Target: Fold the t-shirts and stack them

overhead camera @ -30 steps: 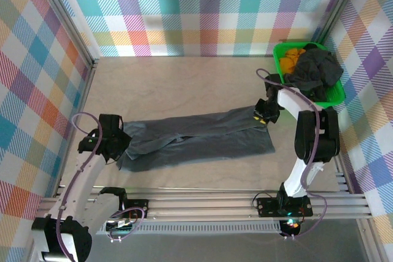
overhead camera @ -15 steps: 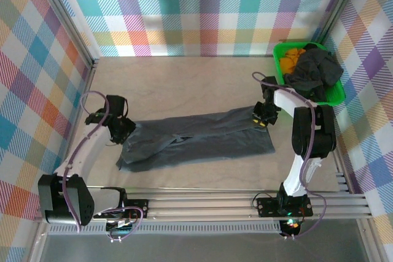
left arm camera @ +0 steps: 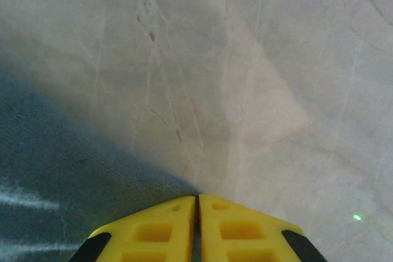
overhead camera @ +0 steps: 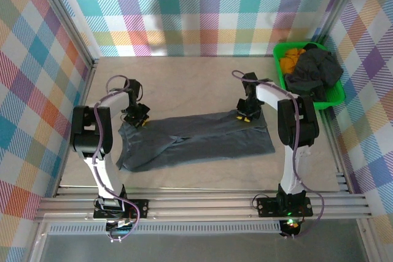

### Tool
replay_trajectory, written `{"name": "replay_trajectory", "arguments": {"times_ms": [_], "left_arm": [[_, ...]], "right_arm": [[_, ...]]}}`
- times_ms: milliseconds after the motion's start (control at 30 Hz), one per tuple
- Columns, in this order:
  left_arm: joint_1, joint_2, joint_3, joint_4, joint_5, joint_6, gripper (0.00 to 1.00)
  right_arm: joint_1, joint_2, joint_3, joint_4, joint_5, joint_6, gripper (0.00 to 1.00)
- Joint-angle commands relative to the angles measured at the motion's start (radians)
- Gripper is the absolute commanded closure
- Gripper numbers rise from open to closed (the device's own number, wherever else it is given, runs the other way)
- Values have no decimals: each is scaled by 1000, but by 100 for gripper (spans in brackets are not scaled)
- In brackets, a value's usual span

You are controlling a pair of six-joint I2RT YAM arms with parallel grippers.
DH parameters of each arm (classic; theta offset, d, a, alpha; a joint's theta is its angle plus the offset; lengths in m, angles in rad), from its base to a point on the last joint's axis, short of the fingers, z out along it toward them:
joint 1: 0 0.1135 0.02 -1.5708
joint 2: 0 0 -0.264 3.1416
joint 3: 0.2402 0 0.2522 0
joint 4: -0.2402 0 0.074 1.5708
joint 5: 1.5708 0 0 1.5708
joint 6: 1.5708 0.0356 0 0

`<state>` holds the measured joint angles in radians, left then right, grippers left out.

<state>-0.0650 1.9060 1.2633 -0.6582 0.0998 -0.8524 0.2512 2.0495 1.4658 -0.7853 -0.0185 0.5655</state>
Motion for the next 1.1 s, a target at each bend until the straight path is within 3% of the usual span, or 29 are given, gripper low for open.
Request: {"name": "replay_trajectory", "arguments": {"times_ms": [0,200,400,500,600,667,800,933,1067], "left_arm": [[24,65,15,-65,8,9,90],[80,202,140,-50,39,60,89],[85,377,456,-64,50,115,86],[84,394,578,-59,23,143,82],[84,364,645,-77,-3,157,77],[74,299,620,-91,-28,139,69],[16,115,471,-149,-86,86,69],[-89,-41,241,-101,17,108,68],[-165,-95,102,-139,85,148,62]], "right_arm": [[-29,33,12,-122,99,22,74],[-74,78,39,-119,39,26,69],[-85,260,344,-221,0,8,65],[-87,308,503,-310,11,19,64],[-86,288,542,-336,-18,32,60],[-83,236,504,-329,-17,38,58],[-70,89,355,-281,15,45,54],[-48,-61,203,-206,-22,20,50],[-18,-188,85,-96,-188,-32,48]]}}
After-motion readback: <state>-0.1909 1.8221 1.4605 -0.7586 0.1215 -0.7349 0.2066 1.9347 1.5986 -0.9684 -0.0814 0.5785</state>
